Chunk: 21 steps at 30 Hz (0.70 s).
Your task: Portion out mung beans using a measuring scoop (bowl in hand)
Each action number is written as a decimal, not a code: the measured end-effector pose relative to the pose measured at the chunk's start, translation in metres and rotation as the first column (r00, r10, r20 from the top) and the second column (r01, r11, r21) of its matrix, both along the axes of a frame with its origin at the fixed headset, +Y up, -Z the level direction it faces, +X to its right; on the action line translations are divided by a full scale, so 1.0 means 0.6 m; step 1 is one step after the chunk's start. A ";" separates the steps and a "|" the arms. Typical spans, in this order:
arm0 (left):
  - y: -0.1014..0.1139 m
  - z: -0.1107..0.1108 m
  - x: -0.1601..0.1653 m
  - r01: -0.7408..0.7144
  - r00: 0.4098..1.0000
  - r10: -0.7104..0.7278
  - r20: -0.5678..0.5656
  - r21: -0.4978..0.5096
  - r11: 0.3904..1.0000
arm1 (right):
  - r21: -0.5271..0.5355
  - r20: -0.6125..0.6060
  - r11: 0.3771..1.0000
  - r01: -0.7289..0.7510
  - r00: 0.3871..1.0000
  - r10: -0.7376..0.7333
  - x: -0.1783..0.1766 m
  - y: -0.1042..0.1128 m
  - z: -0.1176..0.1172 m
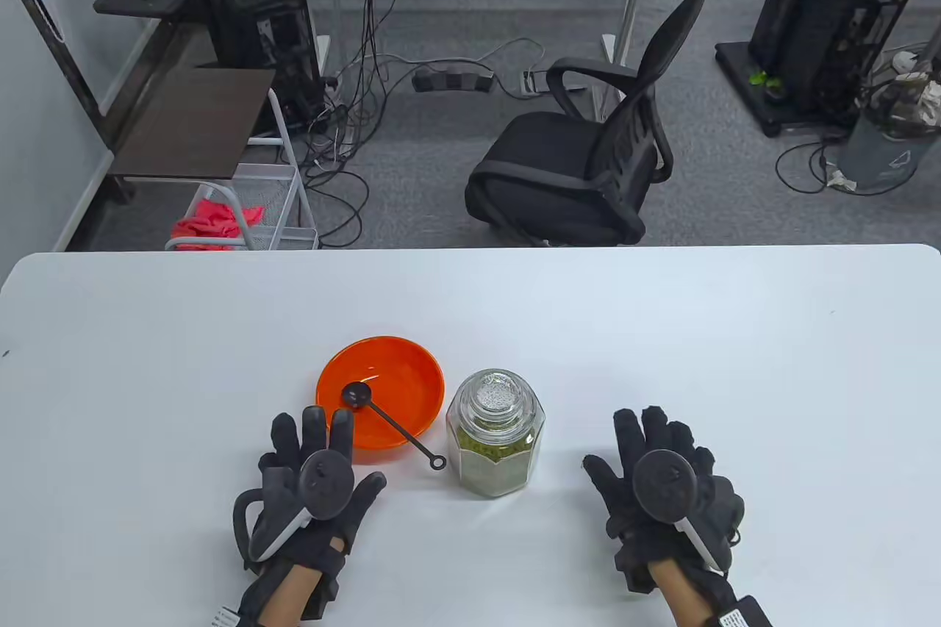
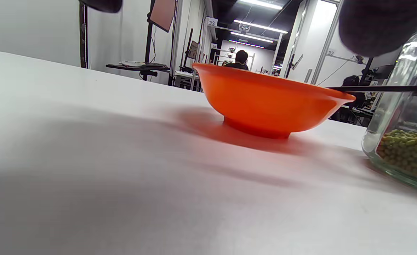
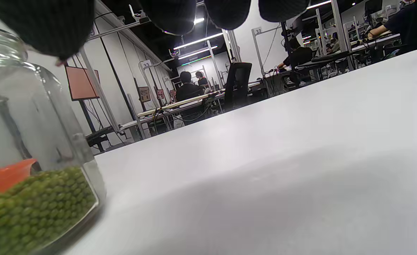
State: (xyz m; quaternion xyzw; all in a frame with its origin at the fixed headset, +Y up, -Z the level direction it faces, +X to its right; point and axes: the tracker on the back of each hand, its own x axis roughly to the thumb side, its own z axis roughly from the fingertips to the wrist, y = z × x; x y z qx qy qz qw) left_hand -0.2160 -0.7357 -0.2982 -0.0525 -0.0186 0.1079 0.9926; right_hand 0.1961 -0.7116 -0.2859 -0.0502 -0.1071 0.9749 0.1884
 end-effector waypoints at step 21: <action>-0.004 0.006 -0.012 -0.058 0.998 0.059 0.004 -0.019 0.998 | 0.093 -0.108 0.986 0.141 0.985 -0.131 -0.068 0.092 -0.014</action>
